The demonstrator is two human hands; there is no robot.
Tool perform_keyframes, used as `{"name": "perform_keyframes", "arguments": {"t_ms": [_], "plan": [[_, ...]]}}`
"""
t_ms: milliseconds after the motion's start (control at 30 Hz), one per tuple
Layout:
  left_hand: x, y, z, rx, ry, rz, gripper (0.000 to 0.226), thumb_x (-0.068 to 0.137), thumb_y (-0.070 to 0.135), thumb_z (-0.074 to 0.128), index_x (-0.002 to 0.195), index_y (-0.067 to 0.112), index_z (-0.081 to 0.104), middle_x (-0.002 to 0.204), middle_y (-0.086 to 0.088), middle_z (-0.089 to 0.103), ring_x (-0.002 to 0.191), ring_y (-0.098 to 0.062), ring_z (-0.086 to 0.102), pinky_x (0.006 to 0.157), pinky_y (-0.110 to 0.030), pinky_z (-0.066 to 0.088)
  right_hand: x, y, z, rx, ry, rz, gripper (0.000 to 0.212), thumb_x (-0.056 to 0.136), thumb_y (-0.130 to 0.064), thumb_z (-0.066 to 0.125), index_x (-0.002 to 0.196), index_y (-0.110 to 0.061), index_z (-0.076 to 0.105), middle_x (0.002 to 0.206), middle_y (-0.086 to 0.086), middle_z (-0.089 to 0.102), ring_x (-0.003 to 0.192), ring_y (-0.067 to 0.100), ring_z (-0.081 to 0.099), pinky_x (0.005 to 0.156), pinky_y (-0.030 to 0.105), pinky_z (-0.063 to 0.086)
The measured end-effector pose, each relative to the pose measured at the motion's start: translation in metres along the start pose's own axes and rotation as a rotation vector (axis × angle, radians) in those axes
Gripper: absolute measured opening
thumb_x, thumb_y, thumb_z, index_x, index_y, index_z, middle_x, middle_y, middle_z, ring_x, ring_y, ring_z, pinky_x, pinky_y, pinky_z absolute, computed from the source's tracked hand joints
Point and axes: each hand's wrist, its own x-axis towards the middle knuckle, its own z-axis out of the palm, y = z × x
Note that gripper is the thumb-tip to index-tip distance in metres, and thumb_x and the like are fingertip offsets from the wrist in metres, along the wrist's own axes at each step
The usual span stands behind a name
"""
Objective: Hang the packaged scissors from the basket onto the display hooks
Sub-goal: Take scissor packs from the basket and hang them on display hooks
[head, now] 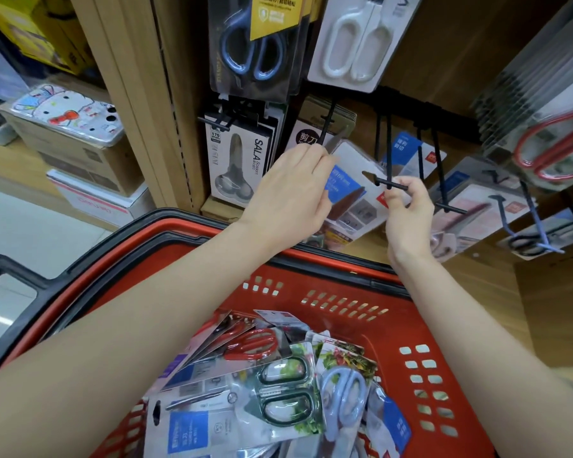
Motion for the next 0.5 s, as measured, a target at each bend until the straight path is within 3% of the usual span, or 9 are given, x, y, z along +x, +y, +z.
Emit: {"name": "perform_keyframes", "arguments": {"t_ms": [100, 267, 400, 467, 500], "plan": [[0.000, 0.000, 0.001, 0.006, 0.002, 0.002, 0.040, 0.081, 0.013, 0.051, 0.119, -0.001, 0.056, 0.107, -0.014, 0.058, 0.103, -0.030, 0.054, 0.095, -0.035, 0.036, 0.000, 0.004, 0.000, 0.012, 0.002, 0.029, 0.026, 0.096, -0.011, 0.046, 0.080, -0.031, 0.051, 0.093, 0.003, 0.058, 0.091, 0.022, 0.055, 0.093, 0.047, 0.046], [0.000, 0.000, 0.001, 0.008, 0.030, 0.005, 0.041, 0.080, 0.010, 0.055, 0.118, -0.002, 0.057, 0.106, -0.014, 0.059, 0.102, -0.030, 0.055, 0.095, -0.034, 0.033, 0.004, 0.005, -0.008, -0.015, 0.028, 0.065, 0.023, 0.097, -0.012, 0.045, 0.083, -0.029, 0.052, 0.091, -0.004, 0.057, 0.082, 0.012, 0.052, 0.078, 0.033, 0.045], [-0.001, 0.000, 0.001, 0.012, 0.028, 0.014, 0.041, 0.080, 0.011, 0.053, 0.118, -0.002, 0.056, 0.106, -0.015, 0.059, 0.101, -0.031, 0.056, 0.095, -0.035, 0.031, 0.011, 0.003, 0.004, -0.088, 0.077, 0.139, 0.025, 0.098, -0.006, 0.038, 0.086, -0.023, 0.052, 0.089, -0.008, 0.054, 0.084, 0.009, 0.054, 0.083, 0.032, 0.045], [-0.002, 0.001, 0.001, 0.007, 0.028, 0.022, 0.042, 0.079, 0.011, 0.052, 0.118, -0.003, 0.056, 0.107, -0.015, 0.059, 0.102, -0.032, 0.055, 0.097, -0.034, 0.031, 0.020, 0.001, 0.013, -0.005, 0.082, 0.198, 0.027, 0.095, -0.001, 0.035, 0.078, -0.011, 0.053, 0.081, -0.001, 0.051, 0.075, 0.018, 0.054, 0.071, 0.027, 0.047], [-0.003, 0.000, 0.001, -0.002, 0.023, 0.026, 0.042, 0.079, 0.010, 0.052, 0.119, -0.003, 0.056, 0.108, -0.015, 0.058, 0.104, -0.032, 0.055, 0.098, -0.033, 0.031, 0.026, -0.001, 0.017, 0.020, 0.101, 0.214, 0.025, 0.094, -0.001, 0.035, 0.073, -0.003, 0.050, 0.075, 0.001, 0.045, 0.064, 0.017, 0.046, 0.061, 0.022, 0.041]]}}
